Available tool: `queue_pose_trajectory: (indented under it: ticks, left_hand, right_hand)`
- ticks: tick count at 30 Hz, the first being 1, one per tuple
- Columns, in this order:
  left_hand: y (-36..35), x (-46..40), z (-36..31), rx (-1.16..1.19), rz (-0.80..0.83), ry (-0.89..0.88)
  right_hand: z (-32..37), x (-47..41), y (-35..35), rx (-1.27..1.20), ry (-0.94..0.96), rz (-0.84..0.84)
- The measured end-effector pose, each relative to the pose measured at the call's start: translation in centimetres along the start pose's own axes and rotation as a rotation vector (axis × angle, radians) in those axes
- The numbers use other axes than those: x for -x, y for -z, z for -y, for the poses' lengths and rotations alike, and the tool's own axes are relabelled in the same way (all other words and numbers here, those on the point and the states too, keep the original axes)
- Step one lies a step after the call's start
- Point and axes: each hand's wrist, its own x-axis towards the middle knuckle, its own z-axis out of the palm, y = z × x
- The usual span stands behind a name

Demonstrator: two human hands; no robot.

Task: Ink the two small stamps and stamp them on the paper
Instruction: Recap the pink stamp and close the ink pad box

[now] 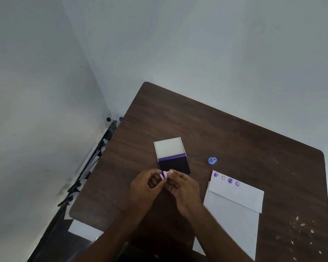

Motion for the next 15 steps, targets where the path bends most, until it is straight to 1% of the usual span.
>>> queue_pose_trajectory:
  ticks: [5,8,10,12,15]
  left_hand:
    - [0.35,0.09,-0.48,0.026,-0.052,-0.037]
    - [0.56,0.17,-0.6,0.049,-0.034,0.025]
    - [0.65,0.13,-0.5,0.072,-0.019,0.036]
    - [0.71,0.16,-0.54,0.093,-0.023,0.027]
    - [0.73,0.3,-0.84,0.132,-0.071,-0.012]
  right_hand:
    - [0.15,0.08,-0.24,-0.045,0.003,0.05]
    - [0.21,0.0,-0.28,-0.063,-0.002,0.065]
    - [0.21,-0.11,-0.29,-0.058,0.002,0.079]
    - [0.27,-0.16,-0.27,-0.057,0.015,0.083]
    - [0.42,-0.16,-0.29,-0.057,0.028,0.084]
